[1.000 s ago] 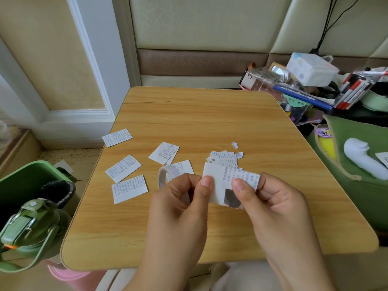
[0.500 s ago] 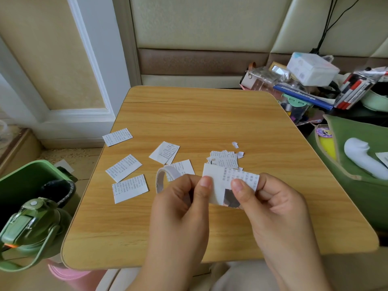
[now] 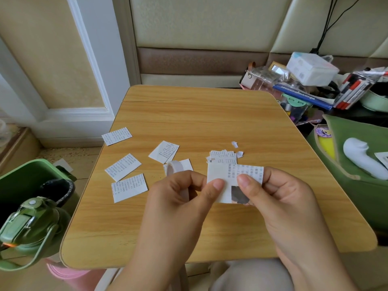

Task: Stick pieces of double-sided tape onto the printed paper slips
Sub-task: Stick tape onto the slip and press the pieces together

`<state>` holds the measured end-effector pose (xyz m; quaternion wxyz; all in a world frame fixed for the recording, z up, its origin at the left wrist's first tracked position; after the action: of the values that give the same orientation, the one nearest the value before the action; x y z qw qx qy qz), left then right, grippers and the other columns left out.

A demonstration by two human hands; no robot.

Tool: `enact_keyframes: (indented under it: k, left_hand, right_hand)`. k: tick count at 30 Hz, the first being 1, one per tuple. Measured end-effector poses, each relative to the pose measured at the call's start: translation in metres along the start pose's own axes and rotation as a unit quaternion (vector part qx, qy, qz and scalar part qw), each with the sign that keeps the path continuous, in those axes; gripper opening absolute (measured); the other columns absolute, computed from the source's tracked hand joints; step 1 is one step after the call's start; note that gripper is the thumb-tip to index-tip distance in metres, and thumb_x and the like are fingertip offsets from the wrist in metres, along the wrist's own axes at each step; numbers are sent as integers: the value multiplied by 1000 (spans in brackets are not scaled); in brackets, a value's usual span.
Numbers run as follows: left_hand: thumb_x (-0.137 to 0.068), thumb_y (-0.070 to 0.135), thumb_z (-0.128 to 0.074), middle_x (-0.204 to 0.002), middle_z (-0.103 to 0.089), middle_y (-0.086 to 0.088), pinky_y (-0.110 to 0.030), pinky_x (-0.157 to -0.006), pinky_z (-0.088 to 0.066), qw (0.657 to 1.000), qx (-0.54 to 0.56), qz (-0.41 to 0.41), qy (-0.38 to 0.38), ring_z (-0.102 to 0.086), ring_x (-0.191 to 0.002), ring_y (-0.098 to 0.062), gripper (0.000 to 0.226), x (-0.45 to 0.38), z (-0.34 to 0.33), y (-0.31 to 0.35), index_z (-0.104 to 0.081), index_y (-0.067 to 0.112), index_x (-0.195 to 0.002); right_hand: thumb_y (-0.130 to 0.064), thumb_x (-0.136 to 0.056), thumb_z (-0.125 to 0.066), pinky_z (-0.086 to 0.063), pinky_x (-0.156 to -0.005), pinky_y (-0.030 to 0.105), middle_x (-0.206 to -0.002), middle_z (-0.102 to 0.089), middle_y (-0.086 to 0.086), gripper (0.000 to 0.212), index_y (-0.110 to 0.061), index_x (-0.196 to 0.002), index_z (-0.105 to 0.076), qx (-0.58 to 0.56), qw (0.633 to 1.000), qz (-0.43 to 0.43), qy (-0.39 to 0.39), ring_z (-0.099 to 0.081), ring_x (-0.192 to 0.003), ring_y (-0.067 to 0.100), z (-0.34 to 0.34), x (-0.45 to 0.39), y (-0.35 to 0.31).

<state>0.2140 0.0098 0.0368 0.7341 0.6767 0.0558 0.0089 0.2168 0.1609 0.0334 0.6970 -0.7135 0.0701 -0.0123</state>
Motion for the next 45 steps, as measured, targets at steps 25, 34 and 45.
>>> enact_keyframes:
  k: [25,34,45]
  left_hand:
    - [-72,39,-61,-45,-29,1,-14,-39,-21,998,39,31,-24,-21,-41,-9,33,1,0,-4,-57,14,-51]
    - [-72,40,-60,-46,-32,0,-15,-39,-21,999,32,30,-26,-23,-41,-9,33,1,0,-4,-56,18,-48]
    - [-75,38,-60,-45,-30,3,-12,-39,-20,999,25,27,-25,-21,-40,-7,36,1,0,-3,-53,19,-45]
  right_hand:
    - [-47,-67,-68,-50,-67,30,-67,-70,12,41,-7,-73,-62,48,998,29,30,-63,-62,23,4,-2,8]
    - [-31,-74,-71,-49,-68,34,-66,-69,15,32,-2,-72,-59,45,998,26,32,-62,-63,32,5,-1,8]
    - [-29,-72,-70,-50,-67,26,-73,-73,11,25,-6,-75,-63,36,999,16,20,-65,-65,18,6,-4,8]
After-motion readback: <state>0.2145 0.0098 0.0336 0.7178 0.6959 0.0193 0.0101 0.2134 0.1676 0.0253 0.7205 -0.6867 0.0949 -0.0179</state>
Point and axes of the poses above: each hand's wrist, its own x-axis away from the middle knuckle, its own z-axis out of the back of the hand, y = z × x, the point moved 4 cm from there along -x, towards the middle knuckle
